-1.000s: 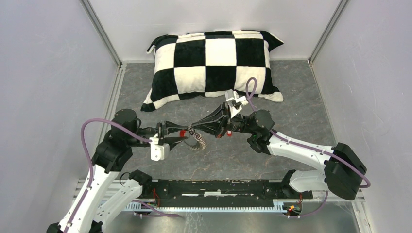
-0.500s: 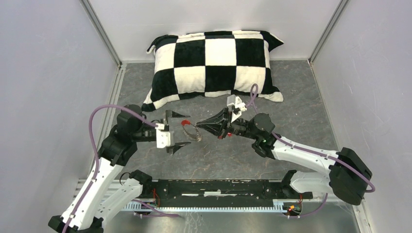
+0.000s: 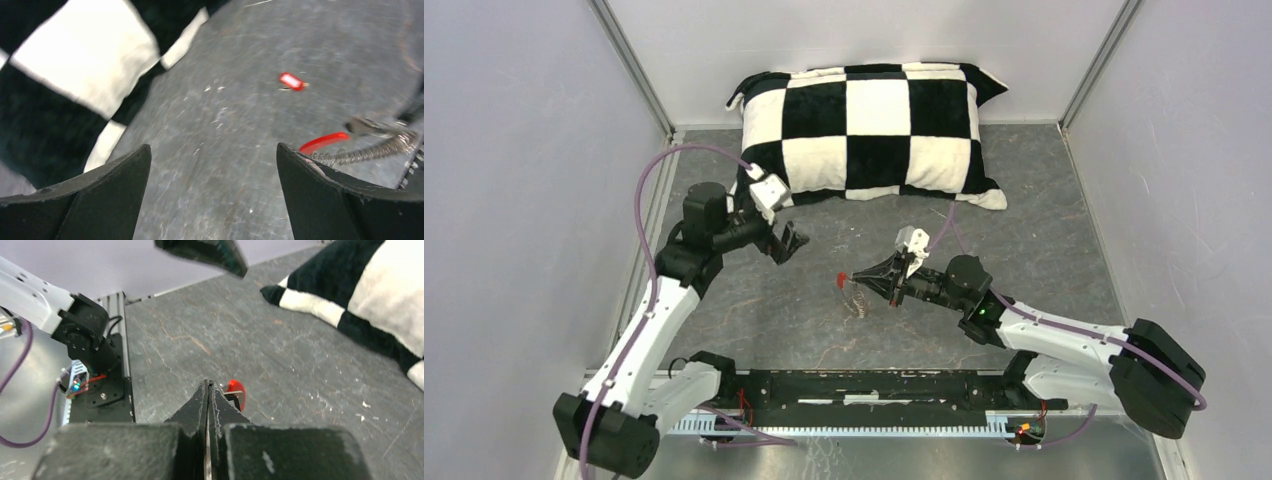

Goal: Put the keys on the keyring
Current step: Adjust the key on the keyring.

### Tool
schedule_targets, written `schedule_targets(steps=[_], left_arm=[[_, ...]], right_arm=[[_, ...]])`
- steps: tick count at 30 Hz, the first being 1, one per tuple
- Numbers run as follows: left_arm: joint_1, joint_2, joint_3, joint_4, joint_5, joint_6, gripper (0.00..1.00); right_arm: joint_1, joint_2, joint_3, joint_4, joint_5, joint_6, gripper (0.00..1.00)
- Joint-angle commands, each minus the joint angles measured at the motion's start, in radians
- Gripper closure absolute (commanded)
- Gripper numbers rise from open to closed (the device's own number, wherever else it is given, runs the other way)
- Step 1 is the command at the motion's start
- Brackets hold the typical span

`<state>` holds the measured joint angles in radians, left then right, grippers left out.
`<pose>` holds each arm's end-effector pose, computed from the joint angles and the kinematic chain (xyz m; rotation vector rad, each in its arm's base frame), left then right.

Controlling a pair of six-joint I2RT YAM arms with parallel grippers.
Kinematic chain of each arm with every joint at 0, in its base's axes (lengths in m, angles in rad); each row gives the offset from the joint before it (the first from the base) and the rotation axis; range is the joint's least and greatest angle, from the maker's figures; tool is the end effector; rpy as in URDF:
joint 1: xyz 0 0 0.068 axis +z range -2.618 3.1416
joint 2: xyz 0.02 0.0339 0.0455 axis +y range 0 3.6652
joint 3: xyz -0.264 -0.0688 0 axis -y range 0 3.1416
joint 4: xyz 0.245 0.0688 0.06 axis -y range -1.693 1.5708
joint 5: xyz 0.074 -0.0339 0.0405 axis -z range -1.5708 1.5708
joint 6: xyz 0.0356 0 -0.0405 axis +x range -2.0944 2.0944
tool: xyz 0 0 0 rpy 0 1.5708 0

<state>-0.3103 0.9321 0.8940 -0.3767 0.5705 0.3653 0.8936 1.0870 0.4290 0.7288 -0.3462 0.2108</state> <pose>0.1892 -0.0809 0.3342 0.9819 1.6882 -0.5279 0.1378 0.1907 0.2525 -0.8125 1.3965 1.1305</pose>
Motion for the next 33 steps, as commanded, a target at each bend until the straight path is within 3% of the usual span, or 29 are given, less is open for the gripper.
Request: schedule_targets(steps=[1, 5, 16, 24, 28, 33], left_arm=[[0.157, 0.087, 0.048, 0.083, -0.012, -0.153, 0.0], [0.218, 0.114, -0.006, 0.141, 0.014, -0.146, 0.0], [0.24, 0.103, -0.168, 0.285, 0.02, -0.168, 0.0], [0.255, 0.096, -0.23, 0.351, 0.038, -0.195, 0.0], [0.256, 0.081, -0.249, 0.332, 0.08, -0.182, 0.0], [0.256, 0.055, -0.239, 0.195, 0.25, -0.041, 0.0]], right_arm=[[-0.004, 0.046, -0.008, 0.048, 0.035, -0.053, 1.0], [-0.005, 0.115, -0.011, 0.084, 0.031, -0.077, 1.0], [-0.006, 0.327, 0.068, 0.187, -0.02, -0.079, 1.0], [-0.006, 0.361, 0.106, 0.189, -0.043, -0.068, 1.0], [-0.006, 0.337, 0.101, 0.201, -0.059, -0.049, 1.0], [-0.005, 0.337, 0.13, 0.254, -0.128, -0.002, 1.0]])
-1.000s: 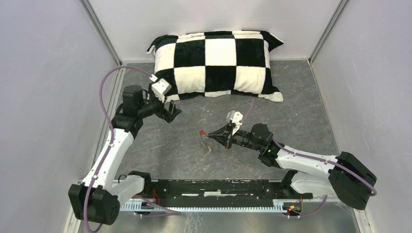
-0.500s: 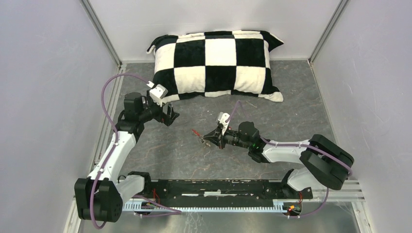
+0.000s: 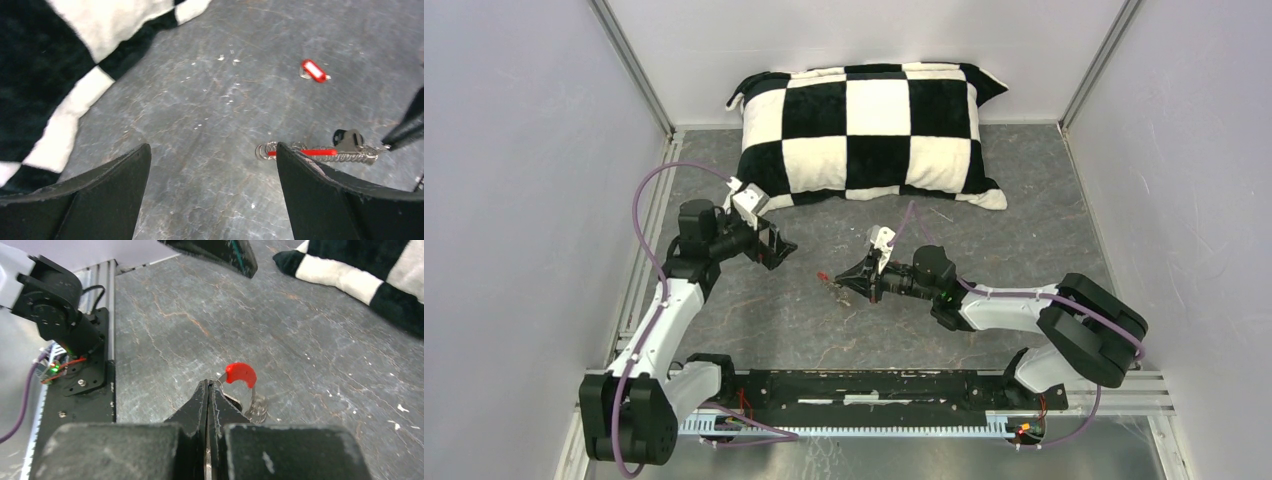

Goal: Put the keys on the keyring
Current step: Adjust the key on the keyring.

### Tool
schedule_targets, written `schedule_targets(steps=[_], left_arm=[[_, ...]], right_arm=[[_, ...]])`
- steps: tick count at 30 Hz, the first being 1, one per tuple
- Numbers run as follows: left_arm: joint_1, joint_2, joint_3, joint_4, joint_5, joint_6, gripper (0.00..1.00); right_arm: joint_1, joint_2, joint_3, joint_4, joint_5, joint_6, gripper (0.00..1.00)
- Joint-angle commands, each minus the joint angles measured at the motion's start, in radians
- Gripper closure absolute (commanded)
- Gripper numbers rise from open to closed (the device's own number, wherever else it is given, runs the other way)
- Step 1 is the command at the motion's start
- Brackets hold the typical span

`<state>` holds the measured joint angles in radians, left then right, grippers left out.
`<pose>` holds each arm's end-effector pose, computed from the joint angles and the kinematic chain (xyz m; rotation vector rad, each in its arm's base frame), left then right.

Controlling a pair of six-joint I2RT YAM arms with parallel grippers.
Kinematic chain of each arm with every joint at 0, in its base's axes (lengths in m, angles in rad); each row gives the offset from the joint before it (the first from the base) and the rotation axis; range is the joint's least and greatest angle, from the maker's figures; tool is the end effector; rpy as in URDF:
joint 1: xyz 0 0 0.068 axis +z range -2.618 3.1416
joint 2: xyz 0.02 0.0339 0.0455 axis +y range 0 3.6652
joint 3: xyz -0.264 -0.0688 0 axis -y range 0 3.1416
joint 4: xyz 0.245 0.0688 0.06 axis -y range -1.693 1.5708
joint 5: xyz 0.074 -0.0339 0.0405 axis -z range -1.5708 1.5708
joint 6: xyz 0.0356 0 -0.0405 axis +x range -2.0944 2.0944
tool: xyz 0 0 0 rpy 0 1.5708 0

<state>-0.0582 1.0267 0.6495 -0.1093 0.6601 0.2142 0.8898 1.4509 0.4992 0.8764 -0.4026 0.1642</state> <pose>0.2218 -0.0348 0.2572 0.6644 1.8800 -0.5753 0.1692 0.2309 0.2029 -0.9231 1.5062 1.1158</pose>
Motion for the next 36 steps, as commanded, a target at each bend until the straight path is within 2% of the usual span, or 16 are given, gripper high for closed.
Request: schedule_targets(steps=[1, 4, 7, 14, 19, 21, 26, 31, 36], left_arm=[[0.004, -0.048, 0.005, -0.103, 0.189, 0.143, 0.0], [0.004, -0.07, -0.003, -0.176, 0.246, 0.214, 0.0], [0.004, -0.103, -0.027, -0.191, 0.282, 0.221, 0.0], [0.003, -0.179, -0.04, -0.327, 0.469, 0.344, 0.0], [0.004, -0.178, -0.051, -0.371, 0.562, 0.394, 0.0], [0.004, -0.176, -0.059, -0.337, 0.569, 0.373, 0.0], [0.003, -0.178, -0.07, -0.192, 0.529, 0.21, 0.0], [-0.008, -0.211, -0.035, -0.225, 0.758, 0.182, 0.0], [-0.031, -0.268, -0.015, -0.286, 0.798, 0.221, 0.0]], right_arm=[[-0.002, -0.028, 0.074, 0.108, -0.082, 0.054, 1.0], [-0.002, -0.044, 0.111, 0.096, -0.11, 0.064, 1.0], [-0.001, -0.073, 0.148, 0.07, -0.137, 0.077, 1.0], [-0.002, -0.154, 0.222, 0.031, -0.174, 0.115, 1.0], [-0.002, -0.197, 0.245, 0.07, -0.209, 0.174, 1.0], [-0.003, -0.201, 0.257, 0.084, -0.223, 0.202, 1.0], [-0.002, -0.21, 0.272, 0.128, -0.243, 0.257, 1.0], [-0.002, -0.21, 0.277, 0.173, -0.249, 0.304, 1.0], [-0.002, -0.197, 0.279, 0.23, -0.26, 0.361, 1.0]])
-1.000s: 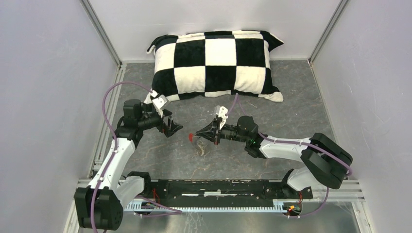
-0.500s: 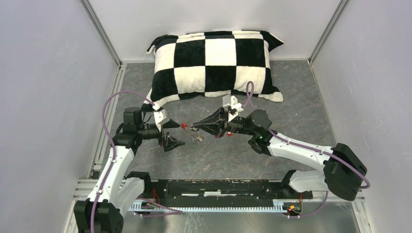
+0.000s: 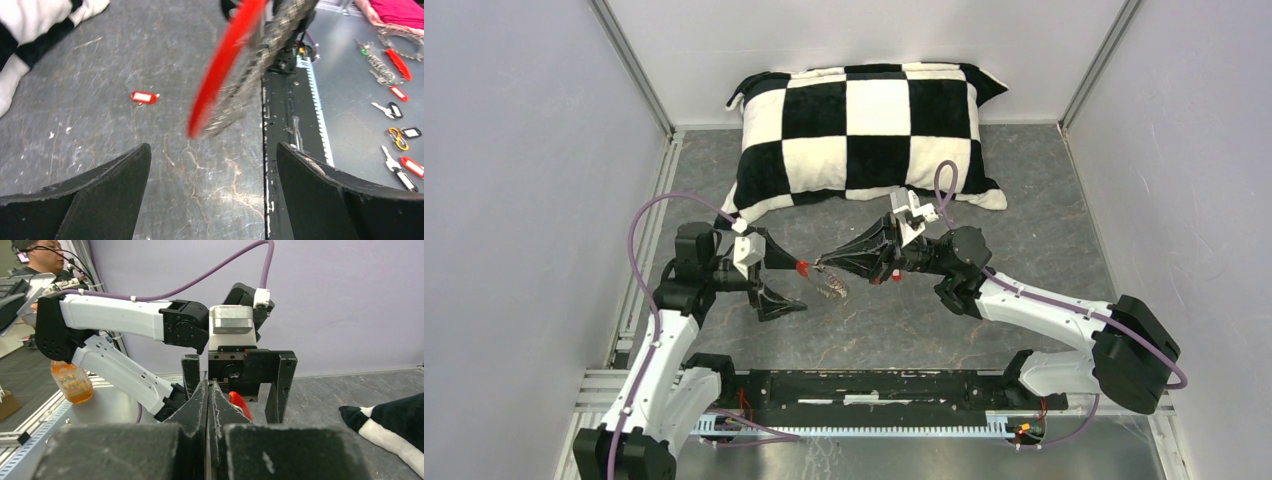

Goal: Put the keys on the keyring
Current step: Adjust the key on the keyring.

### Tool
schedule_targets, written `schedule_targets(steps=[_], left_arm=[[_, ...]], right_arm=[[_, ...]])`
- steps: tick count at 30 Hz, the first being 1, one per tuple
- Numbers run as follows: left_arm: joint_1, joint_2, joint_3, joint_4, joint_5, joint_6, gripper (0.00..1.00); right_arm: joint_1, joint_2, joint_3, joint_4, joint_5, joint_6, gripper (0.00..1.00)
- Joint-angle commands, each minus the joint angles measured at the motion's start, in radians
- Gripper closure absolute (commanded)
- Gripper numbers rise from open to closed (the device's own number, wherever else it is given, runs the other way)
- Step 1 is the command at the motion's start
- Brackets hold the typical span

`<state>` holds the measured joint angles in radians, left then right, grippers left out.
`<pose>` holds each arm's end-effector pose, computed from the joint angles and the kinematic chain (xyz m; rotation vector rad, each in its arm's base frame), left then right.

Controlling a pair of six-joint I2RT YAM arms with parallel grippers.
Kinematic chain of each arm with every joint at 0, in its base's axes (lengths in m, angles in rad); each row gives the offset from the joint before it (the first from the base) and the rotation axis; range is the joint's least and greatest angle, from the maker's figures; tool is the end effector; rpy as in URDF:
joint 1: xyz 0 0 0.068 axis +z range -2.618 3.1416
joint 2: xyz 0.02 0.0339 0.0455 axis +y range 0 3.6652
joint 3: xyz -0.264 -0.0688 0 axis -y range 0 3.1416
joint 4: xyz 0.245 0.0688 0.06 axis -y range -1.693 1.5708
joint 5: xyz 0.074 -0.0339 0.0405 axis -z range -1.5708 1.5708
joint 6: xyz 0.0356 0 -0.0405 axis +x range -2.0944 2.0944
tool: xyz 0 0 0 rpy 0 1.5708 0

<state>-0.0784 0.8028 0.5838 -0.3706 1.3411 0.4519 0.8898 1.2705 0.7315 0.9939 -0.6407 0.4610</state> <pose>0.1538 -0.0469 0.2631 1.1390 1.4498 -1.1547 0.1566 0.2271 0.3365 -0.8806 1.0391 1.5162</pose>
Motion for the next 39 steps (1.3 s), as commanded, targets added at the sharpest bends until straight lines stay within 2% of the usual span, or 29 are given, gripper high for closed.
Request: schedule_targets(steps=[1, 4, 11, 13, 16, 18, 19, 22, 27, 28, 29, 32, 33, 36, 39], left_arm=[[-0.011, -0.052, 0.057, -0.03, 0.126, -0.014, 0.0], [-0.012, -0.063, 0.084, -0.112, 0.14, 0.07, 0.0], [-0.012, -0.043, 0.084, -0.123, 0.079, 0.144, 0.02], [-0.012, -0.034, 0.091, -0.121, 0.095, 0.149, 0.11], [-0.013, -0.011, 0.109, -0.123, 0.114, 0.154, 0.32], [-0.012, -0.003, 0.121, -0.122, 0.14, 0.154, 0.39], [-0.014, -0.001, 0.126, -0.122, 0.154, 0.153, 0.4], [-0.015, -0.001, 0.14, -0.122, 0.182, 0.141, 0.33], [-0.017, 0.002, 0.143, -0.125, 0.16, 0.161, 0.36], [-0.017, 0.003, 0.145, -0.125, 0.162, 0.163, 0.4], [-0.017, 0.003, 0.147, -0.125, 0.161, 0.164, 0.49], [-0.017, -0.001, 0.161, -0.162, 0.143, 0.208, 0.93], [-0.017, -0.001, 0.168, -0.192, 0.132, 0.243, 0.97], [-0.019, -0.003, 0.187, -0.24, 0.095, 0.324, 0.98], [-0.02, -0.006, 0.226, -0.309, 0.053, 0.521, 0.98]], right_arm=[[-0.001, -0.014, 0.046, 0.119, -0.022, 0.069, 1.0], [-0.001, -0.011, 0.047, 0.121, -0.016, 0.069, 1.0], [0.001, 0.003, 0.063, 0.139, -0.03, 0.099, 1.0], [0.001, 0.002, 0.063, 0.142, -0.031, 0.103, 1.0], [0.006, 0.006, 0.064, 0.144, -0.033, 0.105, 1.0], [0.01, 0.011, 0.065, 0.144, -0.037, 0.105, 1.0], [0.012, 0.012, 0.065, 0.144, -0.037, 0.105, 1.0], [0.015, 0.015, 0.063, 0.143, -0.039, 0.106, 1.0], [0.021, 0.023, 0.074, 0.141, -0.043, 0.109, 1.0], [0.024, 0.024, 0.075, 0.141, -0.045, 0.108, 1.0], [0.025, 0.023, 0.075, 0.14, -0.045, 0.108, 1.0], [0.026, 0.01, 0.071, 0.126, -0.042, 0.098, 1.0], [0.026, 0.008, 0.071, 0.118, -0.043, 0.095, 1.0], [0.029, 0.001, 0.074, 0.105, -0.054, 0.102, 1.0], [0.032, -0.013, 0.078, 0.046, -0.073, 0.102, 0.92]])
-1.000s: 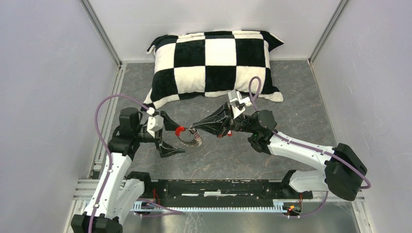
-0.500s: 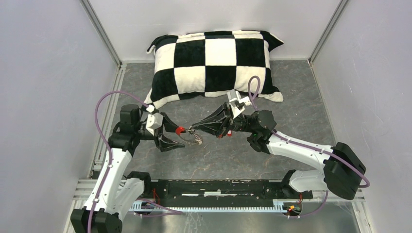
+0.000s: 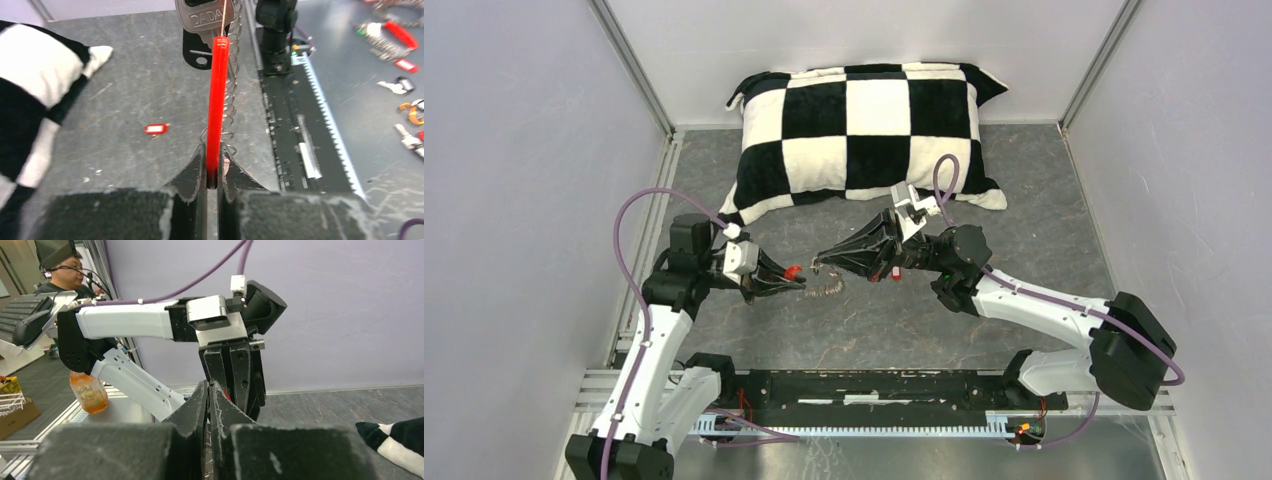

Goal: Put the keys on the keyring
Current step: Adjust the key on the keyring.

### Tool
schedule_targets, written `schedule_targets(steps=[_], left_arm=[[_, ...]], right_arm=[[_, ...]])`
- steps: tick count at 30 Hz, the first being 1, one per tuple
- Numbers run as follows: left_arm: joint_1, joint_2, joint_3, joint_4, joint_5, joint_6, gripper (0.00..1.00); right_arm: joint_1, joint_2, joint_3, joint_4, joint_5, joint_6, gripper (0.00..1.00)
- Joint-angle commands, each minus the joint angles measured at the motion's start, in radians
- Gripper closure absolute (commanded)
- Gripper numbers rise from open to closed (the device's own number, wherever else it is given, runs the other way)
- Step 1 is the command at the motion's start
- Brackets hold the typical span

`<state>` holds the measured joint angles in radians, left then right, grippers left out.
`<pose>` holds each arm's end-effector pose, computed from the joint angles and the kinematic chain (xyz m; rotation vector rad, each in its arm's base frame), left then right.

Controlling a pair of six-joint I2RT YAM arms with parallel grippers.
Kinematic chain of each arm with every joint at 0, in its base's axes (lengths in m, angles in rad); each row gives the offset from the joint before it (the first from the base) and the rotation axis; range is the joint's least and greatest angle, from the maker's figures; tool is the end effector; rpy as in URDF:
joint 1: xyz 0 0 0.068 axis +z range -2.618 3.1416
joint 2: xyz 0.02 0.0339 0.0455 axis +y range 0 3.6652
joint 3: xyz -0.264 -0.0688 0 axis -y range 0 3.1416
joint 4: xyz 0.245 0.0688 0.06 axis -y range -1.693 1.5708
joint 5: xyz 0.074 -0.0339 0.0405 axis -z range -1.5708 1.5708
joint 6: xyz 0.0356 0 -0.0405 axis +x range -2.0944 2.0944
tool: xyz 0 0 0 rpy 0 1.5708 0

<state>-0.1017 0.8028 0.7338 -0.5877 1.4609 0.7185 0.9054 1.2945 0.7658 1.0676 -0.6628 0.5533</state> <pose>0.1425 -0.0501 0.2988 1.3004 1.2012 -1.1409 0.1540 0.2317 0.3481 -0.8691 0.9882 1.6106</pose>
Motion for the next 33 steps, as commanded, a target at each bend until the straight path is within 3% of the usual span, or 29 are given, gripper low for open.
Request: schedule_targets(steps=[1, 5, 9, 12, 15, 19, 21, 27, 29, 33], left_arm=[[0.002, -0.007, 0.096, -0.127, -0.08, 0.339, 0.98], [-0.013, -0.018, 0.169, -0.304, -0.134, 0.723, 0.98], [-0.026, -0.075, 0.157, -0.518, -0.22, 1.339, 0.98], [-0.028, -0.152, 0.089, -0.553, -0.284, 1.716, 0.98], [-0.041, -0.218, 0.056, -0.469, -0.274, 1.776, 0.98], [-0.044, -0.269, 0.026, -0.448, -0.267, 1.948, 0.98], [-0.053, -0.307, -0.008, -0.367, -0.233, 1.958, 0.98], [-0.11, -0.383, -0.069, -0.128, -0.177, 1.959, 0.98], [-0.125, -0.404, -0.086, -0.064, -0.148, 1.96, 0.98], [-0.131, -0.429, -0.109, 0.023, -0.099, 1.958, 0.98]], right_arm=[[0.017, -0.046, 0.044, -0.058, -0.056, 0.011, 0.86], [0.016, -0.11, 0.07, -0.298, -0.054, -0.081, 0.61], [0.013, -0.17, 0.184, -0.593, -0.047, -0.221, 0.45], [0.01, -0.184, 0.276, -0.758, -0.042, -0.29, 0.3], [0.005, -0.185, 0.337, -0.897, -0.023, -0.363, 0.2], [-0.014, -0.167, 0.347, -0.999, 0.065, -0.403, 0.18], [-0.023, -0.142, 0.338, -1.011, 0.096, -0.384, 0.18], [-0.028, -0.029, 0.333, -0.957, -0.02, -0.274, 0.15], [-0.026, 0.011, 0.318, -0.911, -0.084, -0.212, 0.02], [-0.028, 0.047, 0.263, -0.815, -0.168, -0.113, 0.02]])
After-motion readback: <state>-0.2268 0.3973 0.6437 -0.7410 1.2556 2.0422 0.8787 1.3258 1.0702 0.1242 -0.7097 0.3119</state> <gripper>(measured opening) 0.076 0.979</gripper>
